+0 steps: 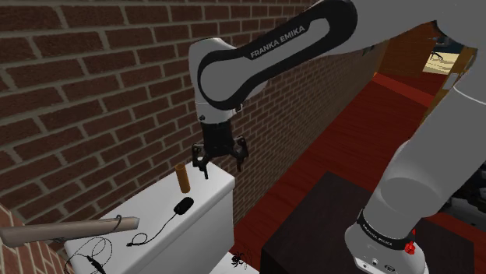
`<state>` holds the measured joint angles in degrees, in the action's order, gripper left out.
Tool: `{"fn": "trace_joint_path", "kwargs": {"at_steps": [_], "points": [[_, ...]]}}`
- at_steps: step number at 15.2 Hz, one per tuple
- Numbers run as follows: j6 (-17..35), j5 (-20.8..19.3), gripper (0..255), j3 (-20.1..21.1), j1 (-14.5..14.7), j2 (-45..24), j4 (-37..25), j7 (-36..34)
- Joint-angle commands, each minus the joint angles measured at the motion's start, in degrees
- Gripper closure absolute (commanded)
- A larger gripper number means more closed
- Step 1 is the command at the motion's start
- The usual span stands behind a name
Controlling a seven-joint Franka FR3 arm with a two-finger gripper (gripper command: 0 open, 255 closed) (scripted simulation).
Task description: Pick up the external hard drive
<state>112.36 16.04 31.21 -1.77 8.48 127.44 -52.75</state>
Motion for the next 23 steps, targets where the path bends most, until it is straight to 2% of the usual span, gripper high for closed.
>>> {"fn": "trace_joint_path", "kwargs": {"at_steps": [1, 6, 11, 15, 23], "points": [[2.2, -1.9, 0, 1.5, -0.1, -5.1, -2.5, -5.3], [6.3, -8.5, 0, 2.5, 1.9, -18.5, -10.2, -17.8], [8.0, -14.3, 0, 0.0, 6.3, -31.3, -19.9, -28.5], [7.8, -17.1, 0, -2.8, 10.2, -40.7, -28.8, -34.9], [12.0, -18.3, 0, -3.9, 11.1, -44.2, -28.0, -34.8]]}}
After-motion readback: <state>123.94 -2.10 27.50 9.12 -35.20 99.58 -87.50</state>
